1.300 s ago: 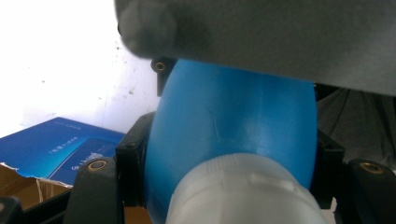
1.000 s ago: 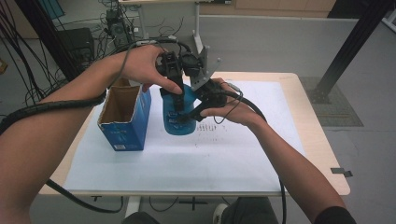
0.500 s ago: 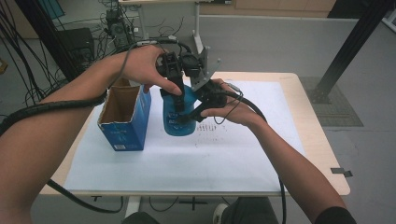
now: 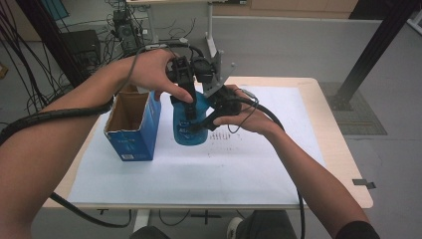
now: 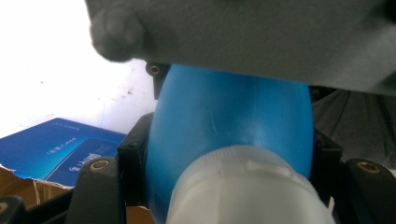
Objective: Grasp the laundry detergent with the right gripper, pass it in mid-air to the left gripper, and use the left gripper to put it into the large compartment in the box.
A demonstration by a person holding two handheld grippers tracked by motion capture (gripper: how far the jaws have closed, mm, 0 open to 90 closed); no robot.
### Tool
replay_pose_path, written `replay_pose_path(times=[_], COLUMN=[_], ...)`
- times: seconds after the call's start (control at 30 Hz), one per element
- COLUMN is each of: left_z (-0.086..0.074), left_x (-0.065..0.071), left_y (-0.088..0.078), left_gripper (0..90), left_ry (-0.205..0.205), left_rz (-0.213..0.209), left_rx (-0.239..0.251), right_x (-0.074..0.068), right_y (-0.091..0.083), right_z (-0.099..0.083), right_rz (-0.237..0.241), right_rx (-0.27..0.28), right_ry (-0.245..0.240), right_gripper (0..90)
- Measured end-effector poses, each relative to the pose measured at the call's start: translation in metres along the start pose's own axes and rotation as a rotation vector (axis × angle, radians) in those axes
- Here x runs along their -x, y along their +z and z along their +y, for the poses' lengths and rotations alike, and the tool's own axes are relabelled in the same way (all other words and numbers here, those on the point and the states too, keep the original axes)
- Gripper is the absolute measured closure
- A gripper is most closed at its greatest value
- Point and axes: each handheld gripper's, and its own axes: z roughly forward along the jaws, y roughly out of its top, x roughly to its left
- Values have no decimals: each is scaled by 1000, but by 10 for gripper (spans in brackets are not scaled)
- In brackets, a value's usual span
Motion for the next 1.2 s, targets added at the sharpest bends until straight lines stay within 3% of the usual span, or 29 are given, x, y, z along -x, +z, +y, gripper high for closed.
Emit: replay_pose_path(times=[0.2, 0.7, 1.2], left_z=[0, 0, -1], left_x=[0, 2, 1], left_y=[0, -1, 1], left_gripper=[363, 364, 364], left_ry=[12, 1, -6], left_rz=[-1, -1, -5], left_rx=[-14, -18, -16], right_x=[0, 1, 0], right_y=[0, 2, 2], right_z=[-1, -1, -1], right_rz=[8, 10, 13], right_rx=[0, 11, 8], right_ry=[6, -10, 8], right_gripper=[407, 395, 399])
